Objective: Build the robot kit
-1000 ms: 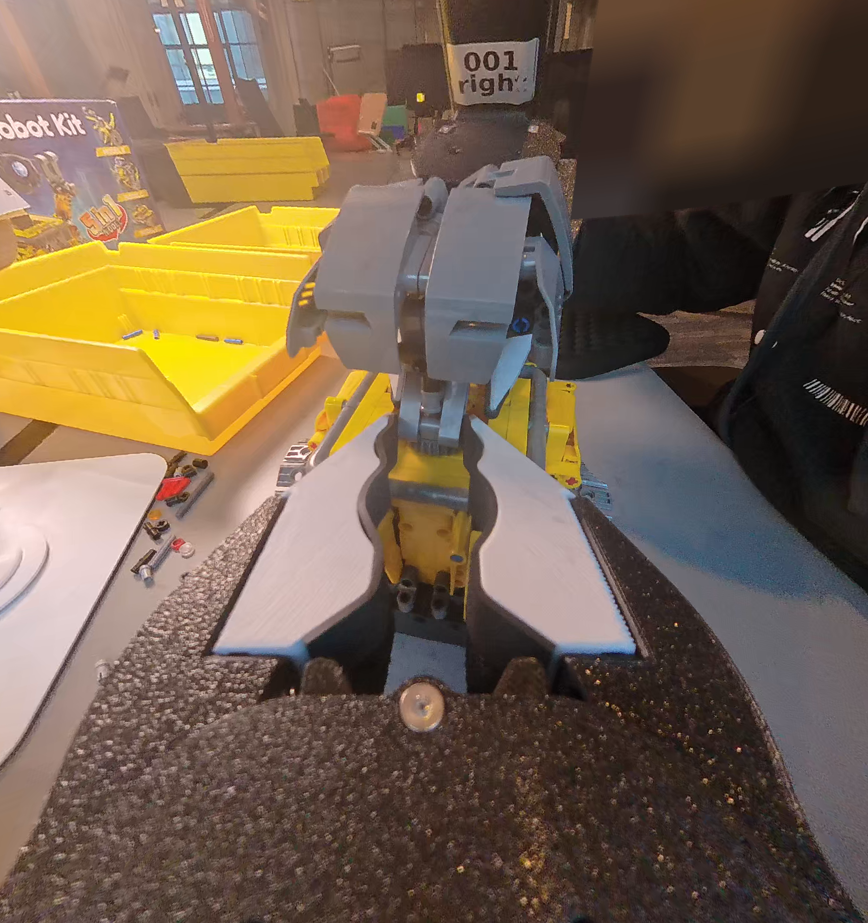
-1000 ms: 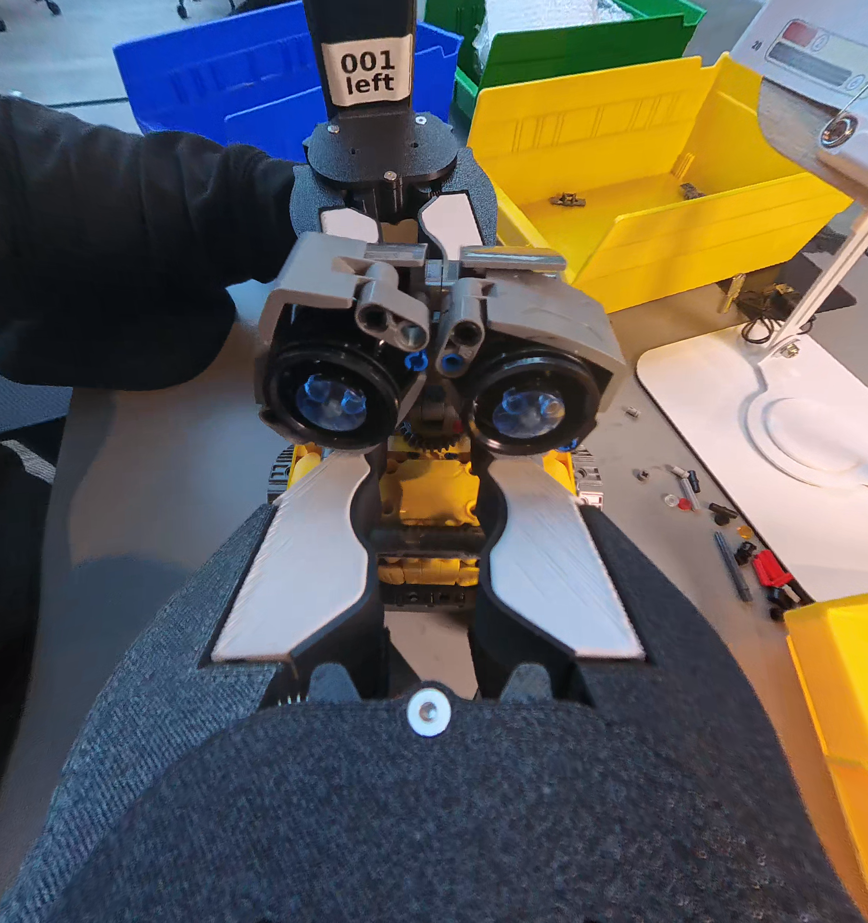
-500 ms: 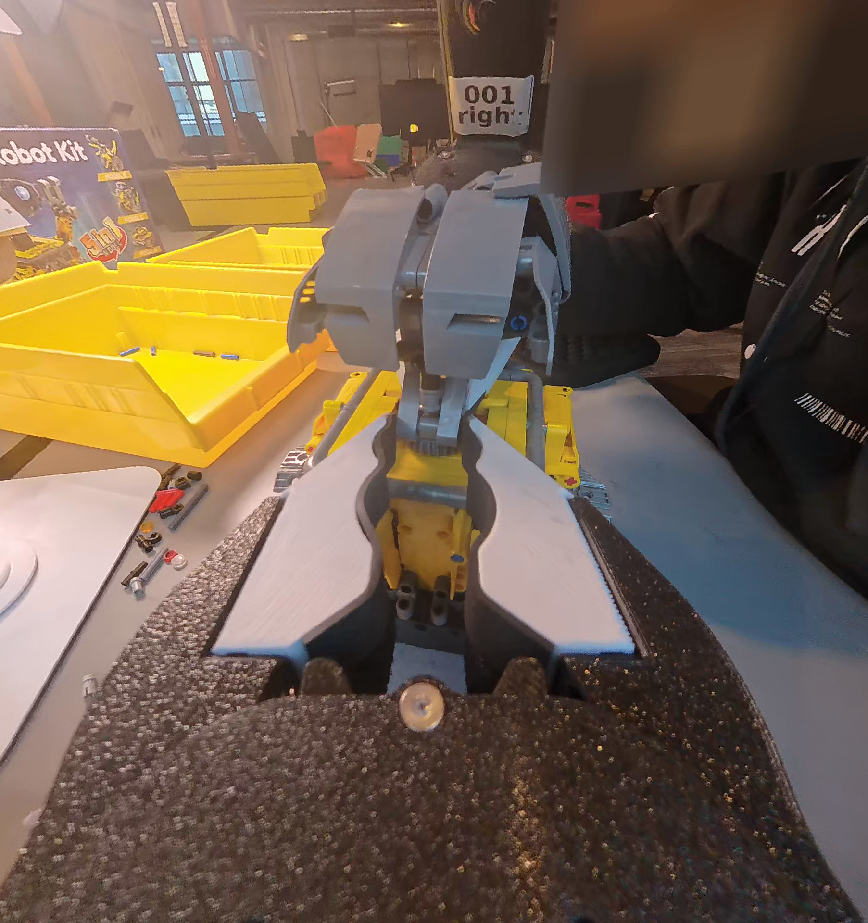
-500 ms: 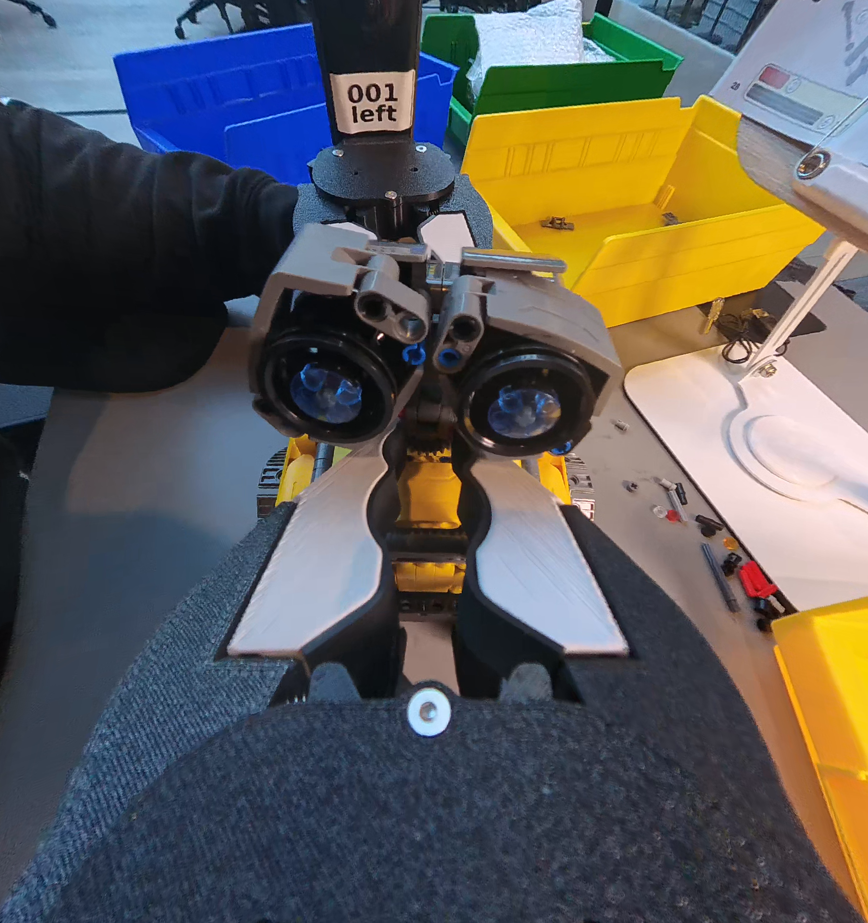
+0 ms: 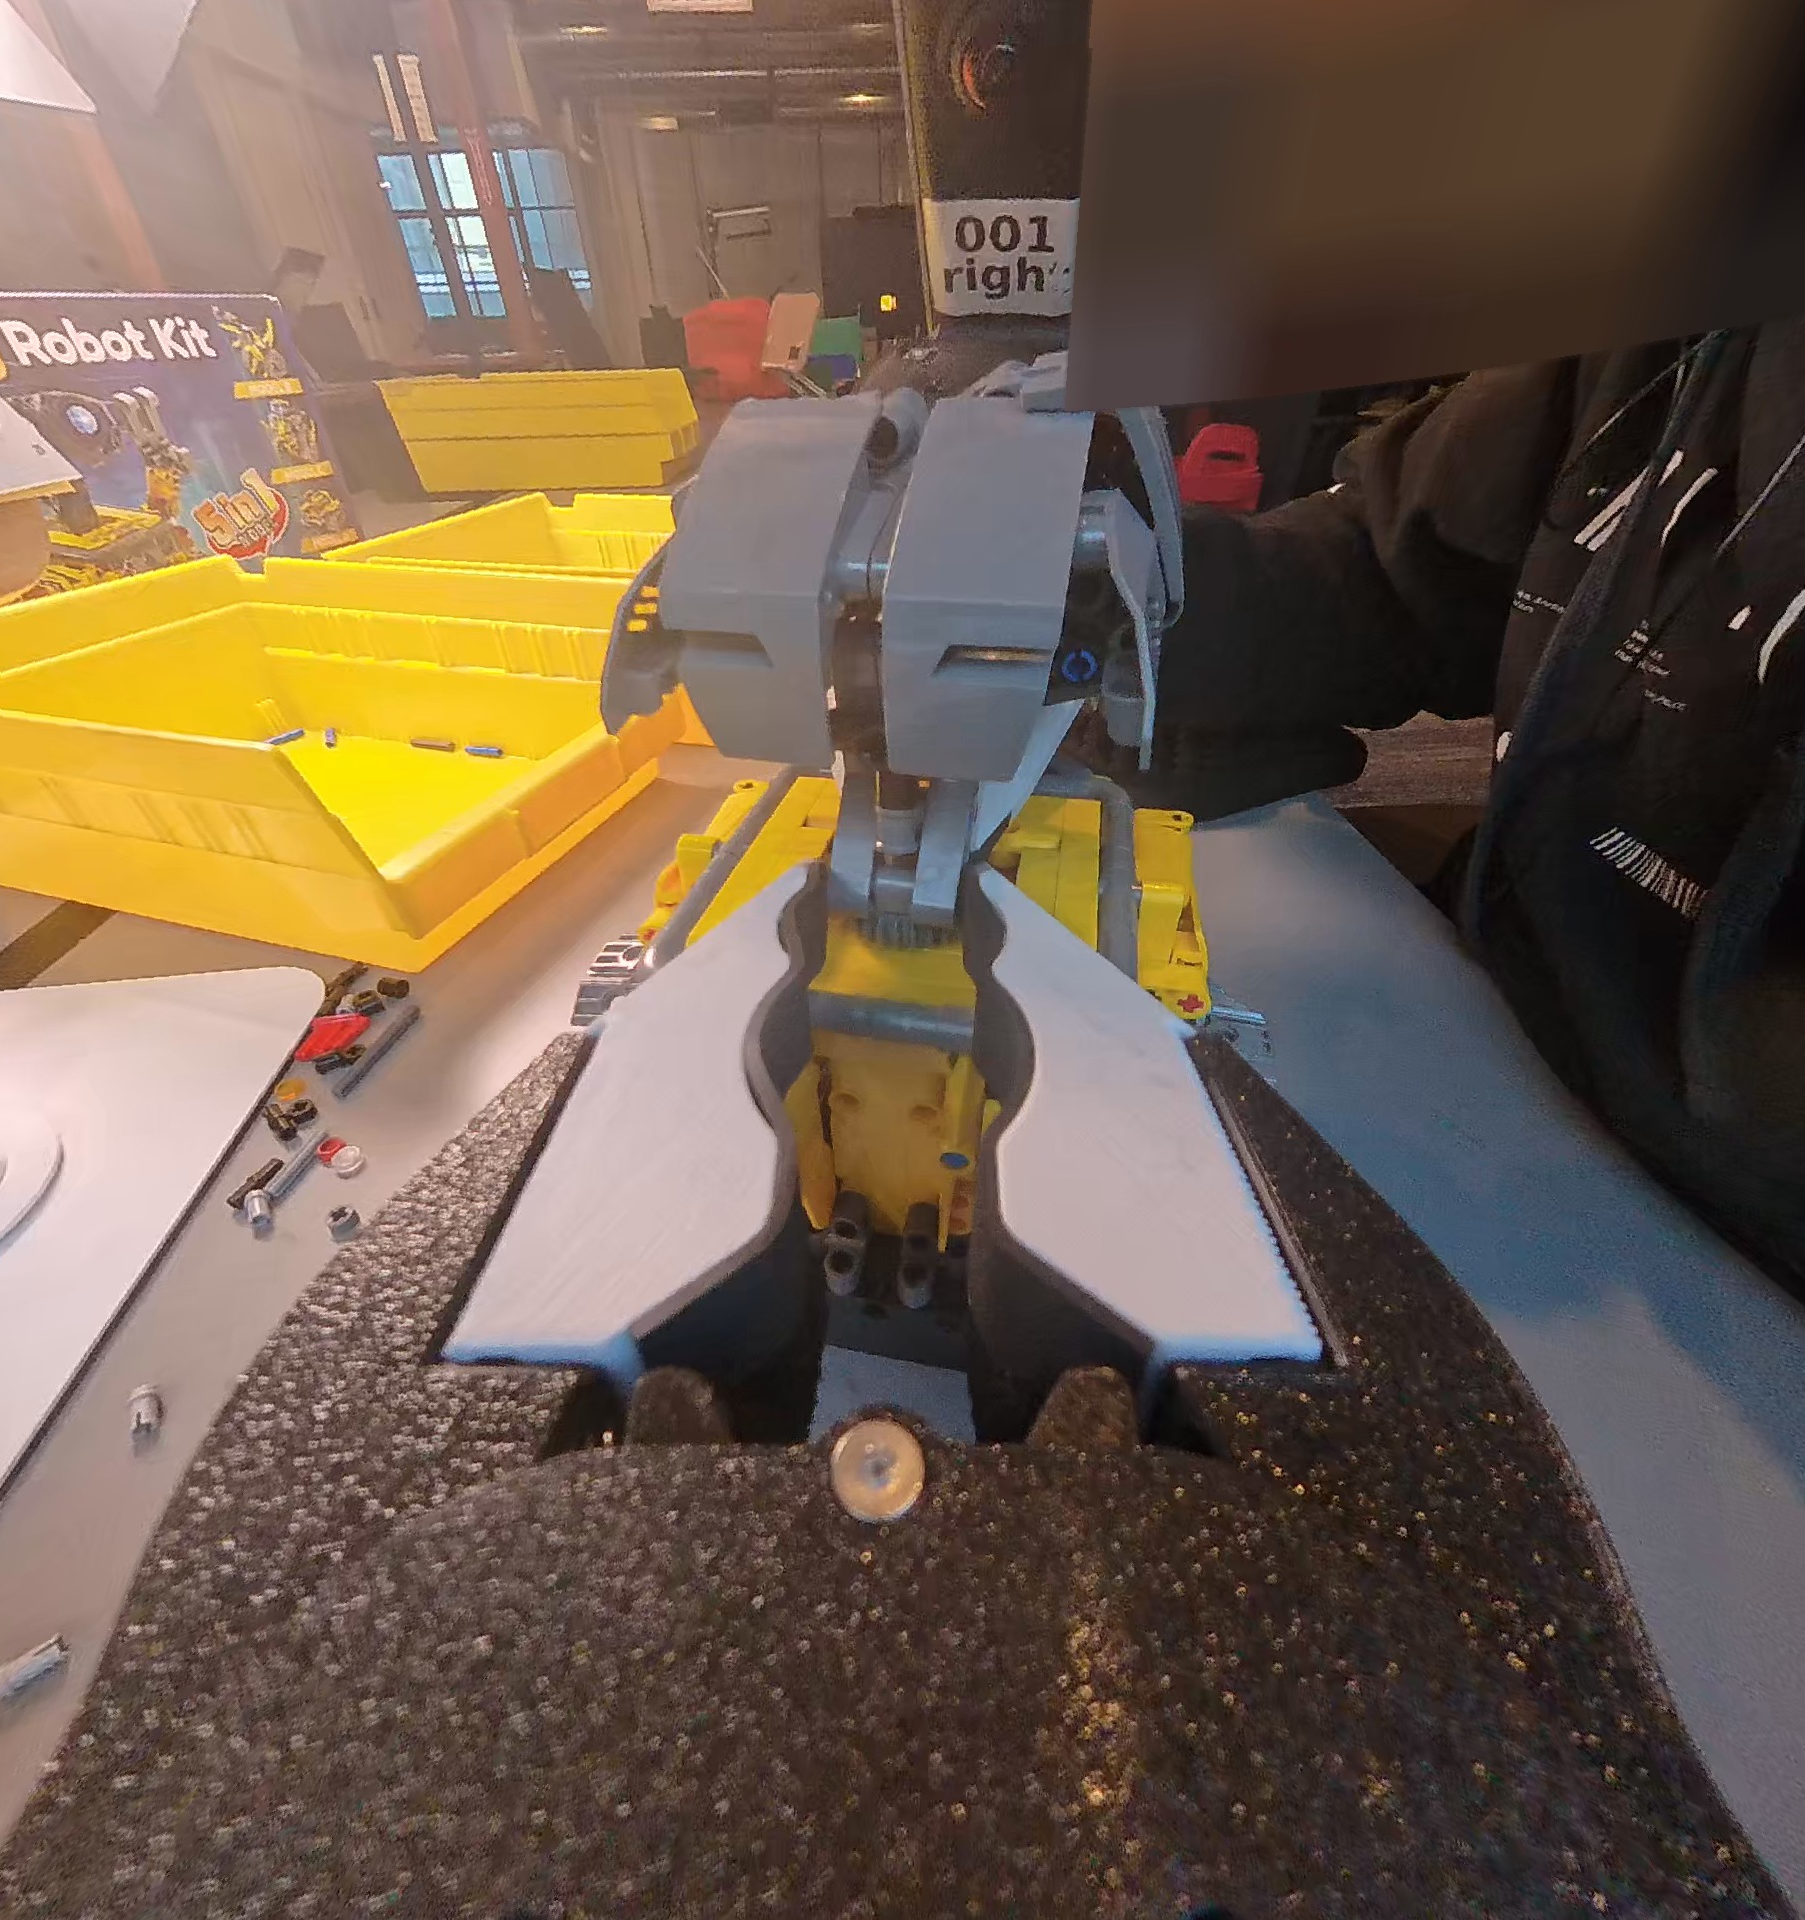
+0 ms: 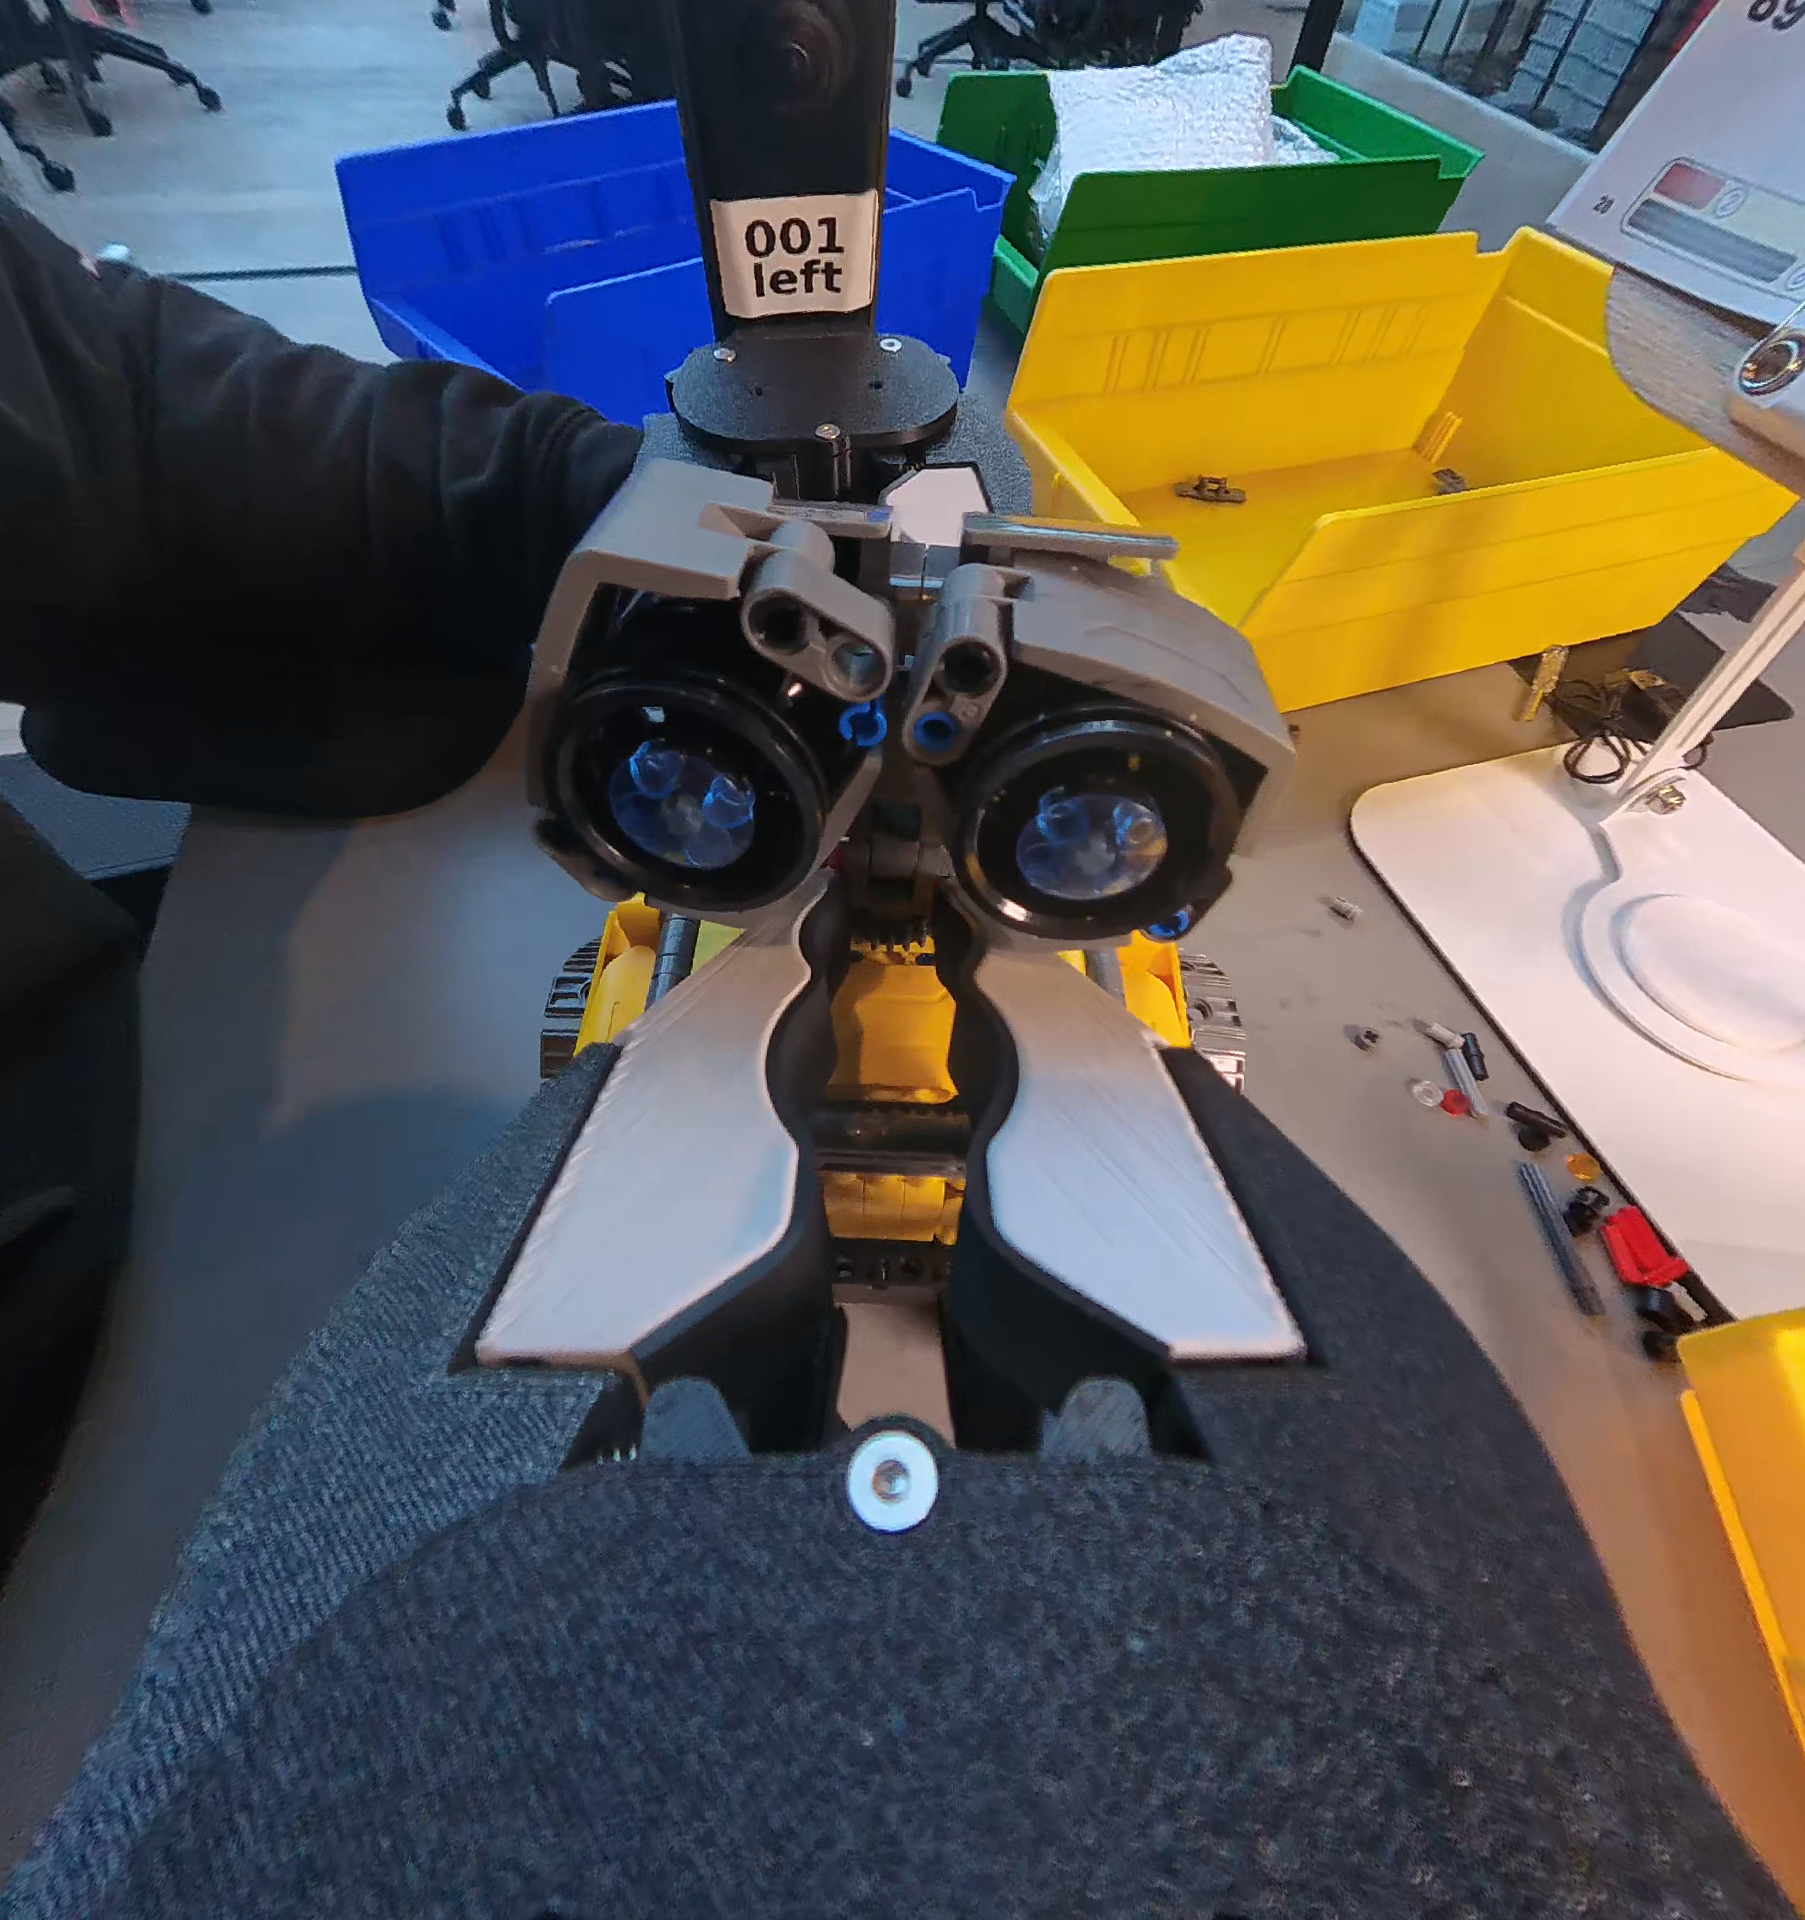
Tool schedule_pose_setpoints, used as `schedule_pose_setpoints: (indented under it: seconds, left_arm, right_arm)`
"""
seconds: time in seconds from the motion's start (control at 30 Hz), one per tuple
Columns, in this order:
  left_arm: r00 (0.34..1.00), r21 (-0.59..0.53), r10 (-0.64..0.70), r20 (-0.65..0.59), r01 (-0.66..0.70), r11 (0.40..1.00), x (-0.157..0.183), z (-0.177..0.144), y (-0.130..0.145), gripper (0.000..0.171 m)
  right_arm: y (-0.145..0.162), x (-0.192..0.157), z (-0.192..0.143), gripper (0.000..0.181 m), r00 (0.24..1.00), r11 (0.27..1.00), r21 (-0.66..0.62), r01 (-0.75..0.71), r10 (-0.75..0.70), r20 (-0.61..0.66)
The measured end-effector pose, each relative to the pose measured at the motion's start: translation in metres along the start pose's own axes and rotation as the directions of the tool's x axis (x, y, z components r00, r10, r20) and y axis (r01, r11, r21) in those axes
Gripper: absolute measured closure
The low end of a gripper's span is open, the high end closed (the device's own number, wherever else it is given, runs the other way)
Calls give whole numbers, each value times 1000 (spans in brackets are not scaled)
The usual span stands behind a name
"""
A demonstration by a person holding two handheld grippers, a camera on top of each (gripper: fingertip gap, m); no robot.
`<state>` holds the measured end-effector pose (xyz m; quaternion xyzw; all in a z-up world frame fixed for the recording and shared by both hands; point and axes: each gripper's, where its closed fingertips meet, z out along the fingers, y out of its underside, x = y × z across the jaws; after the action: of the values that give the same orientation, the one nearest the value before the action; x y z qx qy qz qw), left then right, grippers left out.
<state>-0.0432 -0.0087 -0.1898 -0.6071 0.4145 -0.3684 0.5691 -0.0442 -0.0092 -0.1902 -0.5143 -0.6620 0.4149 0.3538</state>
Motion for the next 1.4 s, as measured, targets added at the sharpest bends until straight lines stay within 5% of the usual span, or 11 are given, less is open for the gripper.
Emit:
schedule_pose_setpoints:
  seconds: [0.2, 0.8, 1.13, 1.27, 1.4]
  left_arm:
    - [1000, -15, 10, 6, -10, 1000, 0, 0, 0, 147]
    - [997, -47, 36, 73, -32, 998, 0, -11, -7, 141]
    - [984, -58, 66, 164, -57, 997, 7, -30, -17, 142]
    - [976, -84, 66, 207, -50, 995, 9, -36, -18, 139]
    - [976, -112, 15, 218, 10, 994, 11, -39, -2, 118]
  right_arm:
    - [1, -7, -7, 150, 998, 998, -22, 60, -60, 4]
    - [7, -1, -32, 146, 997, 996, -66, 66, -63, 51]
    - [40, -3, -61, 138, 989, 982, -188, 33, -6, 145]
    - [51, -11, -74, 123, 982, 981, -191, 18, 18, 187]
    - [39, 2, -86, 90, 992, 995, -97, 15, -3, 123]
